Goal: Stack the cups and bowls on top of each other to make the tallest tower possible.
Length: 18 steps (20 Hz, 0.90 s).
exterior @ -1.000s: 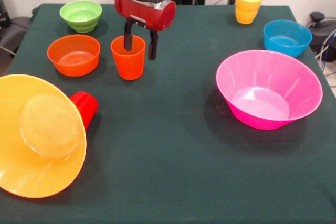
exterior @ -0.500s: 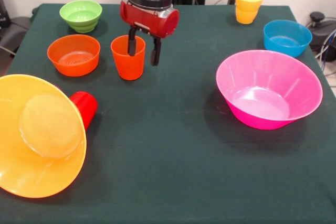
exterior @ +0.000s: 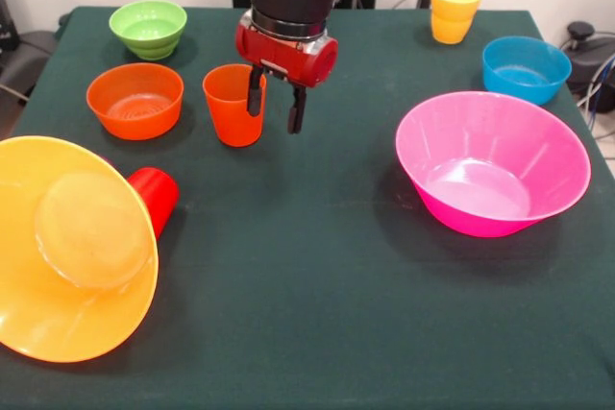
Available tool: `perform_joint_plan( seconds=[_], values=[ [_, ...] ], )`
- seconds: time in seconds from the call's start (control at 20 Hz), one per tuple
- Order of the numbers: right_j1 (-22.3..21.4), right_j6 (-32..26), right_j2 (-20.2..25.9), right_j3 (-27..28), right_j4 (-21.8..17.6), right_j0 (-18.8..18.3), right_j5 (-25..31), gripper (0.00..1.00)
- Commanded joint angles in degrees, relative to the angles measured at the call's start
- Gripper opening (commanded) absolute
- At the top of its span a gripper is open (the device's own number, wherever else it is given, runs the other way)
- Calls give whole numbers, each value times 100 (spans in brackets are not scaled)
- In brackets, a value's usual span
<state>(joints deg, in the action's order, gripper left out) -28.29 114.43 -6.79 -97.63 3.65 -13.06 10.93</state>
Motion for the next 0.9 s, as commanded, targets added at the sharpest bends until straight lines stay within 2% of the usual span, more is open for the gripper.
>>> perform_joint_plan(
  seconds=[0.05,0.25,0.45,0.9],
  values=[
    [281,1002,310,-238,134,82,-233,100],
    [205,918,375,-297,99,-44,-171,100],
    [-78,807,392,-453,50,-173,2,100],
    [-571,735,297,-643,94,-137,448,100]
  ],
)
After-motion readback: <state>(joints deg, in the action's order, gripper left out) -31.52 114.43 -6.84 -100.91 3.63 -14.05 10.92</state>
